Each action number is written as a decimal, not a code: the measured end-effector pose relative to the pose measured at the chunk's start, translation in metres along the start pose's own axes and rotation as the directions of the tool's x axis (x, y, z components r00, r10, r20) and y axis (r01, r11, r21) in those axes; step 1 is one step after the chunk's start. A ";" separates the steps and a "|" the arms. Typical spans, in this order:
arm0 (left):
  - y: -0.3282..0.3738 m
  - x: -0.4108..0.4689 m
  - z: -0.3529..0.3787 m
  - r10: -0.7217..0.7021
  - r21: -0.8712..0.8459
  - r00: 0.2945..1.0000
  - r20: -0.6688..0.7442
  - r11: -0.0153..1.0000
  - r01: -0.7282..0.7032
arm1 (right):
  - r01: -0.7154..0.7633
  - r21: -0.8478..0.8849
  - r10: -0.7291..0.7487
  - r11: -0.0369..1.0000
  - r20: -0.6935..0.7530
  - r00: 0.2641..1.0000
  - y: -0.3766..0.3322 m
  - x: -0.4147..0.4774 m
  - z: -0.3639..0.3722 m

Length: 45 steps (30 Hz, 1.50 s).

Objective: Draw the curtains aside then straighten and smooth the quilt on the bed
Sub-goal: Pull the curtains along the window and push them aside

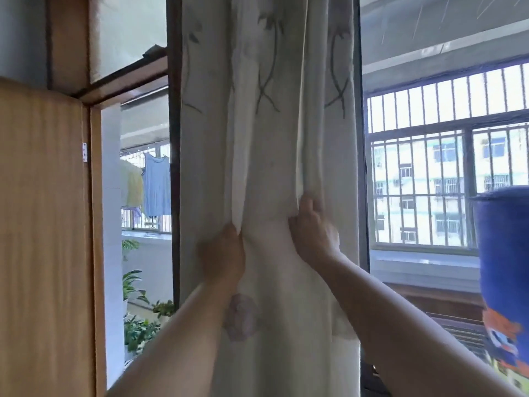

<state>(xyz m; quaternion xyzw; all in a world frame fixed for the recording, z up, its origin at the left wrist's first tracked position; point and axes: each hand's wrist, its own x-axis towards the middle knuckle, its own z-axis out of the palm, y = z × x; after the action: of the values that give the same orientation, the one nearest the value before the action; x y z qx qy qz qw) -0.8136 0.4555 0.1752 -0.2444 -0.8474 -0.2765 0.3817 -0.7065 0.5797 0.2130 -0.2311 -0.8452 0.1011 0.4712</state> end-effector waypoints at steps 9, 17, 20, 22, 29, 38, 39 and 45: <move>-0.038 0.052 -0.001 -0.172 -0.122 0.958 -0.231 0.982 0.147 | 0.005 0.187 0.062 0.982 -0.352 0.934 -0.028 0.022 0.027; -0.036 0.075 -0.006 -0.110 -0.112 0.994 0.022 0.987 0.112 | -0.107 0.227 0.177 0.968 -0.314 0.933 -0.056 0.043 0.045; -0.041 0.077 -0.005 -0.032 -0.016 0.999 -0.004 0.999 0.032 | -0.131 0.200 0.175 0.971 -0.222 0.959 -0.062 0.049 0.058; -0.049 0.080 -0.003 0.025 0.053 0.999 -0.040 0.998 -0.023 | -0.143 0.189 0.173 0.972 -0.158 0.972 -0.064 0.057 0.063; -0.096 0.097 0.009 0.026 0.139 0.994 -0.106 0.990 -0.011 | 0.003 0.093 -0.005 0.996 0.028 1.000 -0.085 0.085 0.105; -0.180 0.115 0.008 -0.136 0.158 0.983 -0.121 0.975 0.154 | 0.138 0.224 -0.180 0.965 0.183 0.966 -0.151 0.103 0.180; -0.187 0.115 0.007 -0.148 0.172 0.981 -0.126 0.971 0.169 | 0.150 0.242 -0.199 0.959 0.194 0.961 -0.157 0.102 0.183; -0.195 0.118 -0.001 -0.252 0.232 0.964 -0.091 0.936 0.266 | 0.098 0.277 -0.183 0.956 0.301 0.936 -0.152 0.085 0.185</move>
<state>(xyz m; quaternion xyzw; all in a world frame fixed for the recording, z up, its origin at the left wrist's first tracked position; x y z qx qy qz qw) -1.0047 0.3368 0.2125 -0.0740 -0.8877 -0.2263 0.3940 -0.9457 0.4965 0.2364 -0.0866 -0.9051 0.2121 0.3583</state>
